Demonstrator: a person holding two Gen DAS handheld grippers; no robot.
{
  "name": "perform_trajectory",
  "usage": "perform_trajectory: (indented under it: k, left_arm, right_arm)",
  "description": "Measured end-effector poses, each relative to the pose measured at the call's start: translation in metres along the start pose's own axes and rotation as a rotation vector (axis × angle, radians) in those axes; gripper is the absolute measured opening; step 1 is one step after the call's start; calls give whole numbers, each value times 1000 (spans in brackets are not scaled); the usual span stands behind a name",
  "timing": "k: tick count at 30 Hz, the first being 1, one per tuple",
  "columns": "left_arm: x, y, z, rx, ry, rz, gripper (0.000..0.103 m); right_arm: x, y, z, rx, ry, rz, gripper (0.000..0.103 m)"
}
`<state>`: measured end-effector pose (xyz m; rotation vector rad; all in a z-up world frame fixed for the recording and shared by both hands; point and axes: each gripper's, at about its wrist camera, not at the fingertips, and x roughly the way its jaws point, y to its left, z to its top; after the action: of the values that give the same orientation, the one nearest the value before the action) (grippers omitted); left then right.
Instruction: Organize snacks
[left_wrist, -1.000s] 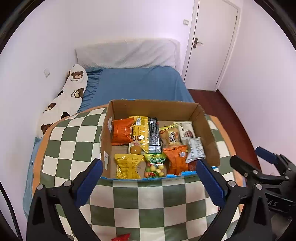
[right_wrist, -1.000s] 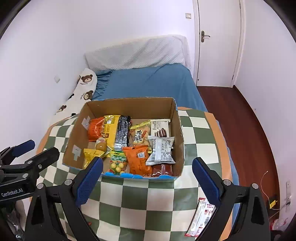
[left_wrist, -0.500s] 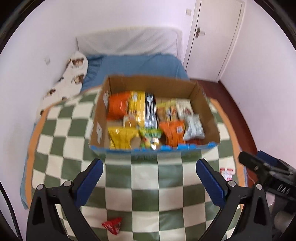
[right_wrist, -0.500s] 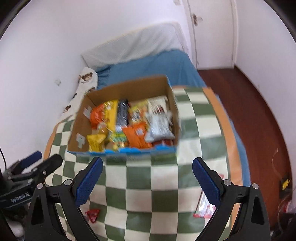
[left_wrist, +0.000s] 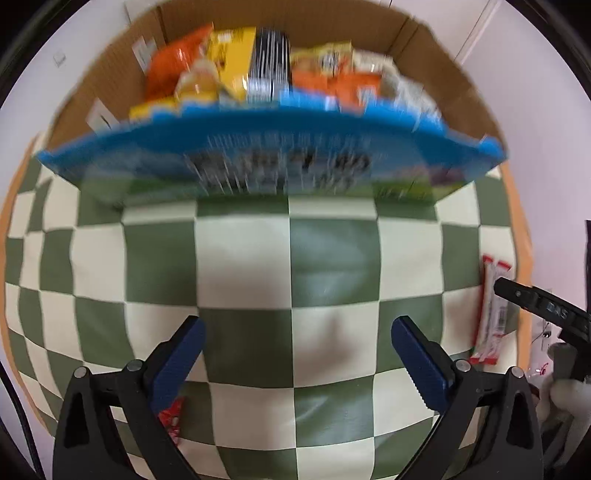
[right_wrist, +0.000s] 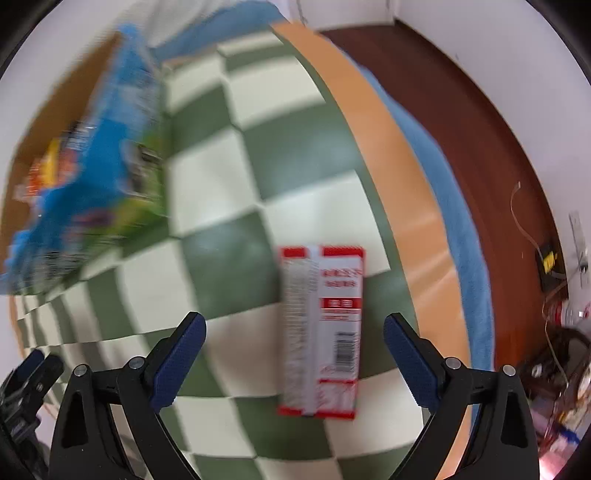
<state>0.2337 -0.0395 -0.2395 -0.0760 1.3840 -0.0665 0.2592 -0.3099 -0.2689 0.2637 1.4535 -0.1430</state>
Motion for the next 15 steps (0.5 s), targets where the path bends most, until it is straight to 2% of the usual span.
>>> perform_trajectory:
  k: [3,5,6,7,10,15]
  left_arm:
    - [12,0,-6,3,26,11,103]
    - [15,0,-9,2,37,18,103]
    - [15,1,-11,1,39,21,103]
    - [14,4,-14,1,41,29,103]
    - [5,15,-22,5,44,50,103]
    - [-21,48,-43,33,28,111,103]
  right_arm:
    - [33,-15,-2,33,64,0,88]
    - [42,-13,-5,9,62,-19,78]
    - [43,-9,-6,-19,52,-24,64]
    - [42,-2,-9,-53,41,-39,56]
    - [41,26,-26,-159,43,-7,54]
    - [48,82,-71,-319,104,56,54]
